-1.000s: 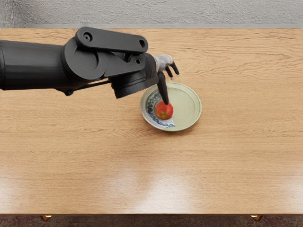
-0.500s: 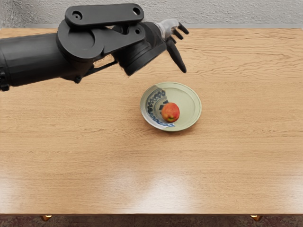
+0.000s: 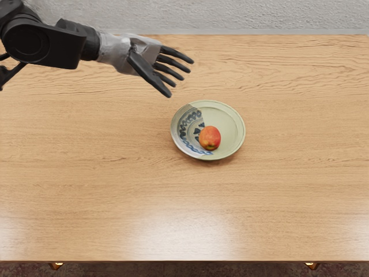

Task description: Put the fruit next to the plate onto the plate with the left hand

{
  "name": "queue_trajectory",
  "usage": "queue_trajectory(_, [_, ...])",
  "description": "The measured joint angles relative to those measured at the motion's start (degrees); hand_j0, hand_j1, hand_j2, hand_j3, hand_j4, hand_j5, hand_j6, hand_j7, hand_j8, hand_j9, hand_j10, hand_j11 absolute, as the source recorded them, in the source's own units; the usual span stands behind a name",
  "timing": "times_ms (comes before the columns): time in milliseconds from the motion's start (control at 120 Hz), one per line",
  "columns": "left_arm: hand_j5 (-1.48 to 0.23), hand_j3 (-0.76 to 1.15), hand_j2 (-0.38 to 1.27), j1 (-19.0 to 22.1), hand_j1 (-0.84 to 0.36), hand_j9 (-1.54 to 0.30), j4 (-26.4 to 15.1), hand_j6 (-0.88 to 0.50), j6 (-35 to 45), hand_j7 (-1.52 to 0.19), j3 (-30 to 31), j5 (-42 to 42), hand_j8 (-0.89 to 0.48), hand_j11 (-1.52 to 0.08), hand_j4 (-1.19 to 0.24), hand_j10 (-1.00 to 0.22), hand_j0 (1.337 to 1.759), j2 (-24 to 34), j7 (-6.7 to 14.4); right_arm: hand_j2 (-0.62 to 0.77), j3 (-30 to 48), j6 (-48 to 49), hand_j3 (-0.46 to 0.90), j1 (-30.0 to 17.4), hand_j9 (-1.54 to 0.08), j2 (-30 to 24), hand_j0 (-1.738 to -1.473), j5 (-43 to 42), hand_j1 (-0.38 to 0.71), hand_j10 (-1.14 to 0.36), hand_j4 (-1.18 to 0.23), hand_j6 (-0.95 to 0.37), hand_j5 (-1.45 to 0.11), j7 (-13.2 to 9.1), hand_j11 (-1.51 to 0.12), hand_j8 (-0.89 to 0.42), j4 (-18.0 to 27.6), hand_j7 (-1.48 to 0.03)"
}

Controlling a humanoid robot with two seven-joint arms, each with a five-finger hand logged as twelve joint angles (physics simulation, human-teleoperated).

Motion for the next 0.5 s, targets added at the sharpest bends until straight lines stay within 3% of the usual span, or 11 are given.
queue_trajectory(117, [-0.32,0.00,0.05,6.94,0.06,-0.32,-0.27,-0.24,-1.05,-0.32,-2.24,-0.22,-0.24,-0.32,-0.24,-0.24,1.658,5.24,-0.21,-0.01,0.00,0.00,0.00,0.00,-0.05,0.00,-1.658,0.00,-0.31,-0.04,-0.04,-0.04,-0.05,0.00,-0.05,-0.04,-0.01,-0.05])
queue_trajectory(258, [-0.32,0.00,0.05,18.20,0.06,-0.32,-3.69,-0.24,-1.44,-0.32,-6.84,-0.21,-0.24,-0.32,-0.24,-0.24,1.658,12.22,-0.39,-0.01,0.00,0.00,0.00,0.00,-0.05,0.00,-1.658,0.00,-0.31,-0.04,-0.04,-0.04,-0.05,-0.01,-0.05,-0.04,0.02,-0.05])
queue_trajectory(500, [-0.32,0.00,0.05,20.74,0.06,-0.32,-5.06,-0.24,-1.56,-0.32,-13.80,-0.24,-0.24,-0.32,-0.24,-0.24,1.658,15.30,-2.18,-0.01,0.00,0.00,0.00,0.00,-0.05,0.00,-1.658,0.00,-0.31,-0.04,-0.04,-0.04,-0.05,-0.01,-0.05,-0.04,0.01,-0.05])
